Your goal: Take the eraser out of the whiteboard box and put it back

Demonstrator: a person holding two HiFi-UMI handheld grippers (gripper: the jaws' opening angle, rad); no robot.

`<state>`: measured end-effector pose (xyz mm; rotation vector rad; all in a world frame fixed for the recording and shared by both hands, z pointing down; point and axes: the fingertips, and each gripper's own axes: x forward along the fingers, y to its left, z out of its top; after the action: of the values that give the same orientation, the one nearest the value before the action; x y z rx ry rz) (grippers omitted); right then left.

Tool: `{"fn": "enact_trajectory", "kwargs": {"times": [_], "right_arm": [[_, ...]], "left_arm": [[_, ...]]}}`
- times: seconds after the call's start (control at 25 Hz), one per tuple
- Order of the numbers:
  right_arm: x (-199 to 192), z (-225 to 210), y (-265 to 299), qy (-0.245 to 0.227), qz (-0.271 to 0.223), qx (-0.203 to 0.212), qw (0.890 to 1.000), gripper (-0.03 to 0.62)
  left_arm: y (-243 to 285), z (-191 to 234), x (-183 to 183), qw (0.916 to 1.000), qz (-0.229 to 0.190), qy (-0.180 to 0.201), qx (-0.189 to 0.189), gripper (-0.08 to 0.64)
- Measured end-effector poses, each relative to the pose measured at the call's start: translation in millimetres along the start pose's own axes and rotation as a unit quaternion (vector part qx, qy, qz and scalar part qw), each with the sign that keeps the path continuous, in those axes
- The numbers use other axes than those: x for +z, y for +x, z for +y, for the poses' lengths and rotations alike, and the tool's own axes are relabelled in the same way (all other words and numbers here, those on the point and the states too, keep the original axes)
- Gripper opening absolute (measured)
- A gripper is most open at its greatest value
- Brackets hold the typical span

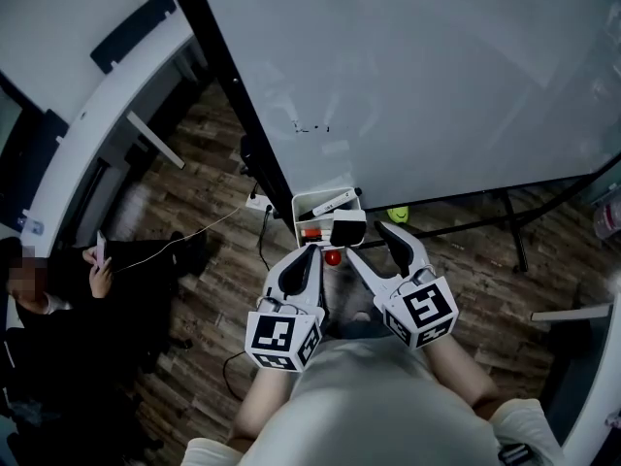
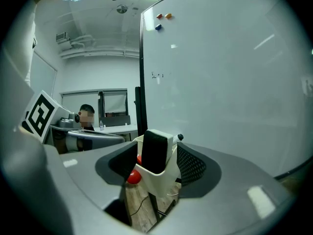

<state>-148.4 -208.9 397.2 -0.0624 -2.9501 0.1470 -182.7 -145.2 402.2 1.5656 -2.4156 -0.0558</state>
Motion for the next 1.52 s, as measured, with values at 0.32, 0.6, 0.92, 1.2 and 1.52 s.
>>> {"fn": "enact_trajectory", "kwargs": {"times": [0.32, 0.6, 0.92, 1.2, 1.52], "right_arm": [[-6, -3, 17, -0.011, 0.008, 0.032, 0.999, 0.273], [-5, -6, 32, -0.019, 0.005, 0.048, 0.999, 0.273], [-5, -6, 37, -0.034, -0.002, 0.05, 0.998, 0.27], [-3, -4, 35, -0.051, -0.007, 0.048, 0.998, 0.229], [-2, -1, 32, -0.057, -0.007, 0.05, 0.997, 0.219]], "left_arm": [[3, 10, -3, 0.9993, -0.005, -0.007, 0.037, 0.005], [4, 20, -6, 0.998, -0.007, -0.014, 0.061, 0.005], [3, 27, -7, 0.9968, -0.011, -0.017, 0.077, 0.005], [3, 27, -9, 0.9965, -0.012, -0.019, 0.081, 0.005], [3, 24, -9, 0.9964, -0.015, -0.02, 0.081, 0.005]]}}
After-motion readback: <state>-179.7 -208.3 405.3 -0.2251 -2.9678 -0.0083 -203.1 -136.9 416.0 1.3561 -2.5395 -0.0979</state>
